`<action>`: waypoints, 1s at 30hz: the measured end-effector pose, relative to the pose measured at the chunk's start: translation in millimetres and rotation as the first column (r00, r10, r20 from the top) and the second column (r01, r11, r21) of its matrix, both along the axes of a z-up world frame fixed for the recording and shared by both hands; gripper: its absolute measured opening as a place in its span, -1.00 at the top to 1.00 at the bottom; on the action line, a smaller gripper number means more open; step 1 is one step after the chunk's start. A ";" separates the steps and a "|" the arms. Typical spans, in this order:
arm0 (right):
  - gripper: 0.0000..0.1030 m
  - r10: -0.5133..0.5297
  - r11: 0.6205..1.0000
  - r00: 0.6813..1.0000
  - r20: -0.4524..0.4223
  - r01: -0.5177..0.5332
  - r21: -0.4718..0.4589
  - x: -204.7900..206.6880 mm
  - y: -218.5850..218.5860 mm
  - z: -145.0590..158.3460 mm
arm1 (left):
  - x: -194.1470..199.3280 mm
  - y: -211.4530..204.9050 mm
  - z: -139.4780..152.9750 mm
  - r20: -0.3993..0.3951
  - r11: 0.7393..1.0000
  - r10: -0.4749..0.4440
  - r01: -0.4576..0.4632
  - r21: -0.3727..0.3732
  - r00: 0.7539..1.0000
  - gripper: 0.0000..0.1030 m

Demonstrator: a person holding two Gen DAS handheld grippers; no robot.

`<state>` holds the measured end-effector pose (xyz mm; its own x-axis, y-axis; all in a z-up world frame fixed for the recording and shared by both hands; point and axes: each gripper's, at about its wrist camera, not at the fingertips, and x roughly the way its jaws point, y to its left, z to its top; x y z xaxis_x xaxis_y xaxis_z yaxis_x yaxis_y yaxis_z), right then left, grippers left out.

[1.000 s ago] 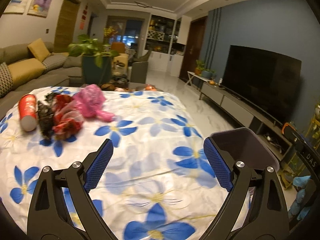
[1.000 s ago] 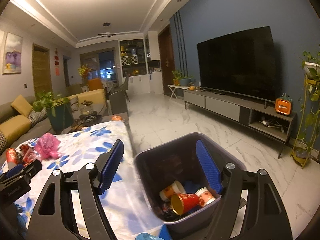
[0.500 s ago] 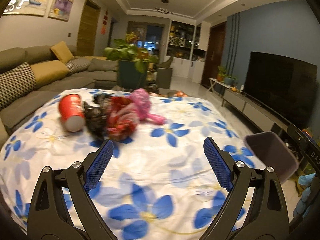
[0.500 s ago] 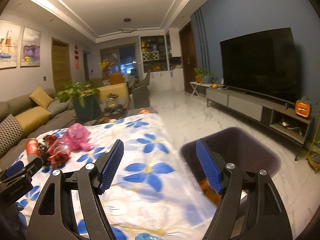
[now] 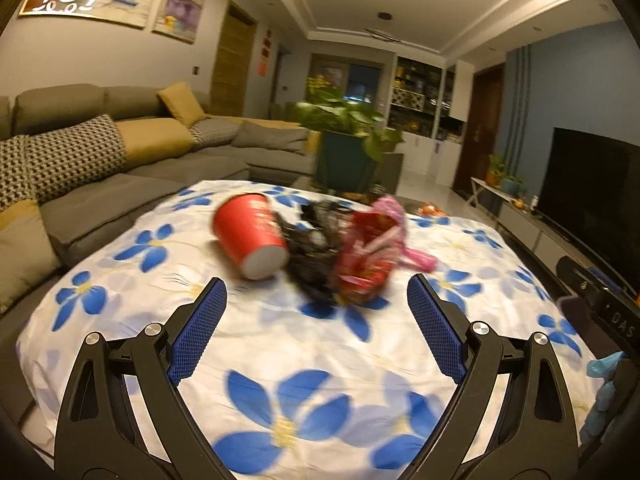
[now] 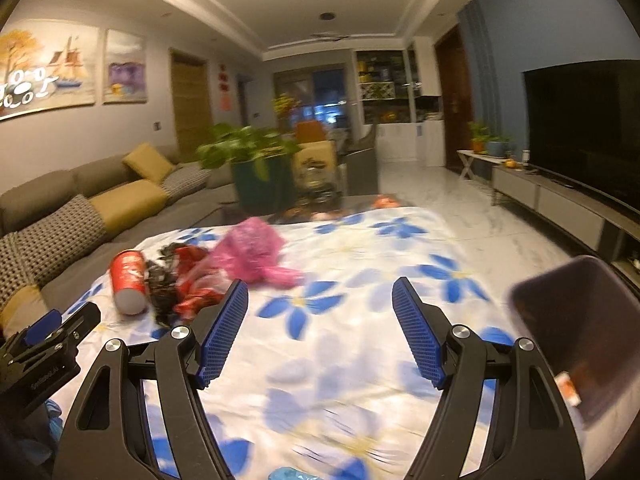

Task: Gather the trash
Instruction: 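Move both open tools back toward the bags and red cup on the table, then grasp the large red paper cup with the left tool while the right tool grasps the red wrapper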

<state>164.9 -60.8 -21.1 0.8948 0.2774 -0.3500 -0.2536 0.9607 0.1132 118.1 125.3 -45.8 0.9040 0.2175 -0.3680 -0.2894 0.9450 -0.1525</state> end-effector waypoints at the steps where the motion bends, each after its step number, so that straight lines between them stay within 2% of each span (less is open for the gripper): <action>1: -0.41 0.017 1.000 1.000 -0.002 -0.017 -0.001 3.4 7.2 0.0 | -0.6 7.4 0.4 0.005 1.000 0.016 -0.016 -0.002 1.000 -0.75; 7: -0.30 0.124 0.992 0.992 -0.007 -0.124 -0.033 36.3 69.0 -0.9 | -2.1 41.0 3.7 0.021 0.997 0.074 -0.074 -0.019 0.997 -0.75; 16: -0.04 0.166 0.982 0.983 -0.075 -0.172 -0.080 91.5 125.7 -16.1 | 8.5 69.3 4.7 0.034 0.994 0.103 -0.102 -0.036 0.994 -0.75; 18: 0.06 0.166 0.982 0.982 -0.092 -0.173 -0.076 101.1 129.9 -18.1 | 12.4 74.2 4.3 0.034 0.994 0.103 -0.102 -0.045 0.994 -0.75; 22: 0.43 0.197 0.976 0.969 -0.152 -0.208 -0.063 112.4 136.3 -28.9 | 21.4 75.6 4.3 0.030 0.994 0.097 -0.095 -0.050 0.995 -0.75; 24: 0.54 0.200 0.973 0.969 -0.142 -0.214 -0.088 108.4 137.9 -33.8 | 25.8 74.4 2.8 0.022 0.995 0.091 -0.090 -0.048 0.996 -0.75; 27: 0.85 0.196 0.973 0.974 -0.110 -0.207 -0.098 96.0 129.1 -31.1 | 32.5 74.0 -0.3 0.007 0.995 0.088 -0.087 -0.055 0.996 -0.75; 30: 0.91 0.168 0.982 0.983 -0.077 -0.173 -0.069 84.9 108.9 -25.7 | 38.6 74.3 -4.7 -0.010 0.994 0.081 -0.081 -0.073 0.997 -0.75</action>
<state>249.8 48.1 -46.7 0.8088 0.3941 -0.4366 -0.4083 0.9105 0.0655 156.8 199.6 -50.6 0.8817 0.2620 -0.3923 -0.3658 0.9049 -0.2177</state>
